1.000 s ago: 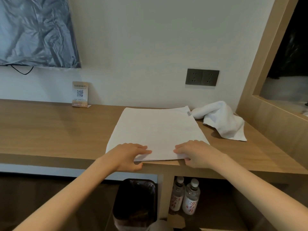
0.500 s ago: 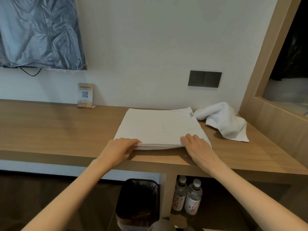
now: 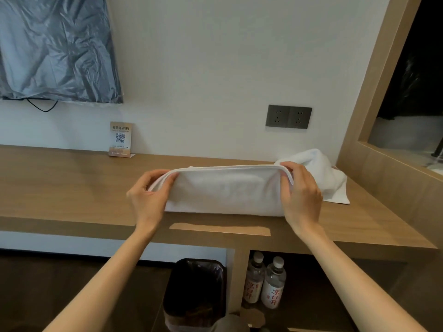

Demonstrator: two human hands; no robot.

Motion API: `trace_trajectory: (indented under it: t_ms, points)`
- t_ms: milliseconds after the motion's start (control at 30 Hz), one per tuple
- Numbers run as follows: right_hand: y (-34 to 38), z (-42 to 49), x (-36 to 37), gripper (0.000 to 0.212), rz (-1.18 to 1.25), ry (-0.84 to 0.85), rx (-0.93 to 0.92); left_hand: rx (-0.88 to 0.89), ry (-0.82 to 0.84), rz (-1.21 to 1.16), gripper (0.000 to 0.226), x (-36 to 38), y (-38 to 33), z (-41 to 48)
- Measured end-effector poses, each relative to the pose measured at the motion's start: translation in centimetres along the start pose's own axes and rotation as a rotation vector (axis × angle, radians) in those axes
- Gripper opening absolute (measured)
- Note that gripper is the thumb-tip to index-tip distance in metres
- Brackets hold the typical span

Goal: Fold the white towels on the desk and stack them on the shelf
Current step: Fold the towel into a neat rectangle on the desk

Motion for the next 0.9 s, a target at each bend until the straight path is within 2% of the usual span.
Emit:
trace_trajectory:
  t_ms: [167,300,367,467,500,533,600,667,767,900]
  points:
    - [-4.0,0.3,1.9,0.017,0.068,0.047,0.39,-0.236,0.12,0.113,0.018,1.0,3.6,1.4]
    - [-6.7,-0.2,4.6,0.024,0.0,0.225,0.514,-0.415,0.293,0.256,0.032,3.3,7.0,2.0]
    - [-7.6,0.0,5.7,0.023,-0.013,0.281,0.53,-0.535,0.443,0.251,0.031,4.4,7.7,2.4]
    - [-8.6,1.1,6.8,0.02,0.101,0.289,0.595,-0.784,0.743,0.026,0.025,5.4,7.8,2.4]
    - [-9.0,1.5,7.1,0.02,0.132,0.286,0.624,-0.806,0.81,-0.002,0.02,5.6,7.7,2.4]
    - [-9.4,1.8,7.4,0.02,0.142,0.294,0.641,-0.789,0.839,0.015,0.018,5.9,7.8,2.7]
    - [-10.2,2.3,8.1,0.021,0.126,0.327,0.65,-0.701,0.771,0.096,0.023,6.4,8.4,3.7]
    - [-11.0,2.8,8.9,0.027,0.099,0.354,0.655,-0.533,0.696,0.17,0.028,7.2,8.6,5.4]
    - [-11.6,4.0,10.2,0.034,0.076,0.4,0.664,-0.344,0.699,0.203,0.037,9.3,8.6,7.4]
    - [-11.5,6.2,12.1,0.034,0.032,0.427,0.632,-0.316,0.633,0.16,0.032,12.3,9.5,9.1]
Point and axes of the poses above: each hand's wrist, its own z-axis towards the middle knuckle, its own x-axis out of the palm, y = z × x, the point moved 5 cm from there along z, towards the middle knuckle, and after that the axes turned 2 degrees about -y, right-handed, at the moved point
